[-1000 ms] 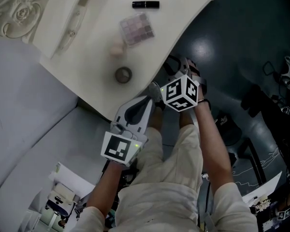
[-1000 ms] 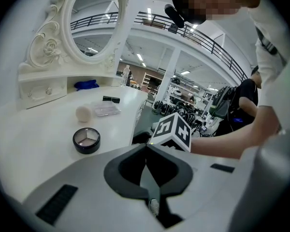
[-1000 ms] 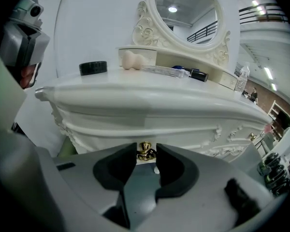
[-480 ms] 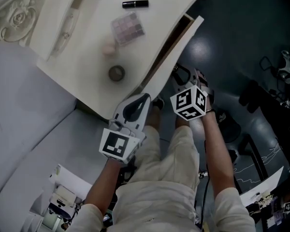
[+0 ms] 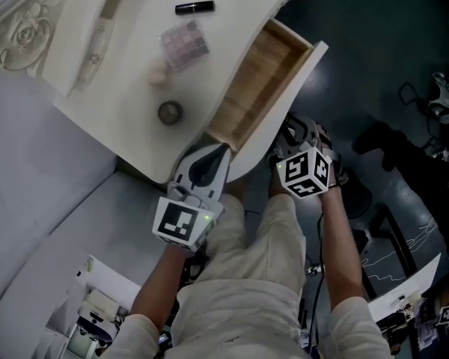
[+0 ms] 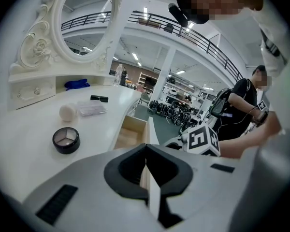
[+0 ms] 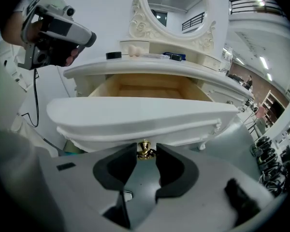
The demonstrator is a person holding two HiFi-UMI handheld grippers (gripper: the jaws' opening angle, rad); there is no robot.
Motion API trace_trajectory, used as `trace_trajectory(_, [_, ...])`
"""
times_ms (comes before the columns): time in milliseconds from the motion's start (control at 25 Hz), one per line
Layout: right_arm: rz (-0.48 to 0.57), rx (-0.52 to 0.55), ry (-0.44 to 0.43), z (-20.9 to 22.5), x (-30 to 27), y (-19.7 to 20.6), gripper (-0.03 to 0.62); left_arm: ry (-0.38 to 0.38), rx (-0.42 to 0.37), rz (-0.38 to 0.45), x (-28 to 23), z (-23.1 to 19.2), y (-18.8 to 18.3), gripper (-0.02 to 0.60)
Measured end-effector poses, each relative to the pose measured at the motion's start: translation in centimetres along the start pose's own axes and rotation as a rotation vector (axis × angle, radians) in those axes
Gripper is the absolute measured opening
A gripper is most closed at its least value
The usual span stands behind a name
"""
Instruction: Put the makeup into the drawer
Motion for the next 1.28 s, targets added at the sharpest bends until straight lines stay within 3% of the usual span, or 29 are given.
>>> trace_trajectory(880, [-0.068, -0.046, 0.024, 1.0, 4.0, 6.4, 0.127, -0.015, 0.010, 0.009, -0.2, 2.1, -0.2, 0.011])
trace_trajectory(1280, [-0.054, -0.044, 0.004, 1.2, 4.6, 7.3, 0.151, -0.010, -0.003, 0.009, -0.2, 2.5, 0.0, 0.011])
Point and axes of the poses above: the fingertips, and each gripper's own axes: x backward along the fingers, z to its right, y out of its underside, the point moved 1 cm from there along x, backward along the fingers, and after that the axes turned 8 degrees about -x, right-handed, at the moved point
